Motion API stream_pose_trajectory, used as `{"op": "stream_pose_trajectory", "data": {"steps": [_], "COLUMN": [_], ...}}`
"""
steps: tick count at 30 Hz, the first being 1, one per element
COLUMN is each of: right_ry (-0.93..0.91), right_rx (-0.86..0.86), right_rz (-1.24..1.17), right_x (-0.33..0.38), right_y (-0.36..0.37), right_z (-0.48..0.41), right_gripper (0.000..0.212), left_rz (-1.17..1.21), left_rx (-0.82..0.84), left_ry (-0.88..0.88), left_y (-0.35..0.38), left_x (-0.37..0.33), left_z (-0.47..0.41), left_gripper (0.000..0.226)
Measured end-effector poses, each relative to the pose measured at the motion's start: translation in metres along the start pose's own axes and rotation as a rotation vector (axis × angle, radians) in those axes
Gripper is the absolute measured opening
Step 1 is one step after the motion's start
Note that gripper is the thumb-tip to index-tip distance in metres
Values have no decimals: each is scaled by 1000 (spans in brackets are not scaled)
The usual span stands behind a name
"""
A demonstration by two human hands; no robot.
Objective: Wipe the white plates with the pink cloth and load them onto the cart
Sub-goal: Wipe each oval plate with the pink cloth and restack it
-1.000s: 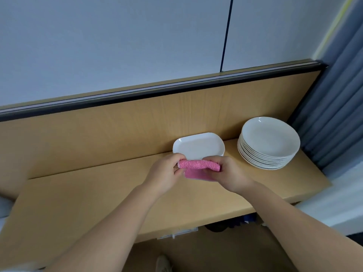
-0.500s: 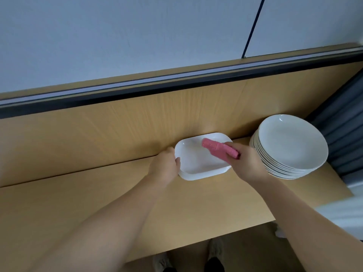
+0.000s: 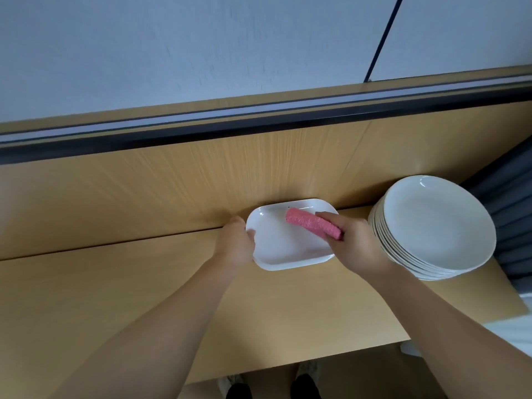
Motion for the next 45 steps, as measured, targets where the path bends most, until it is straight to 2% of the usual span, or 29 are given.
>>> {"op": "stream_pose_trajectory", "data": {"steps": [3, 10, 15, 19, 25, 30, 34, 37, 40, 42, 45], "right_ry": [-34, -75, -219, -343, -267, -199, -164, -258, -336, -308, -213], "right_rx": [2, -64, -75, -78, -15, -24, -40, -52, -53, 4, 200], "right_rz": [-2, -42, -135, -115, -79, -51, 16, 108, 279, 434, 656], "right_x": [4, 27, 70, 105, 131, 144, 140, 148, 145, 132, 112], "right_y": [-5, -7, -1, 11, 66, 115, 143, 156, 180, 202, 236], "right_z": [0, 4, 10, 18, 41, 59, 68, 70, 65, 63, 65], "right_gripper": [25, 32, 43, 38, 37, 49, 49, 52, 45, 43, 40], "left_rz": [144, 234, 255, 282, 305, 289, 257, 263, 264, 256, 206], "left_rx": [25, -37, -173, -222, -212, -147, -95, -65, -56, -52, -22], "left_ry": [-5, 38, 10, -18, -46, -68, -77, -66, -64, -63, -60], "left_y": [-5, -29, -55, -68, -76, -71, -61, -52, -46, -40, -34], "left_x": [3, 8, 39, 81, 158, 206, 226, 230, 231, 234, 237], "left_z": [6, 26, 55, 75, 85, 86, 80, 74, 67, 63, 59], "left_gripper": [17, 13, 9, 6, 6, 9, 12, 14, 15, 16, 15]}}
Point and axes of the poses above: each hand's wrist, its own z-axis away from the middle knuckle, its own y-axis out of the palm, x = y × z, the point moved 6 cm from there along -z, towards the middle knuckle, and after that the axes turned 2 degrees about y, right-handed, at the moved point
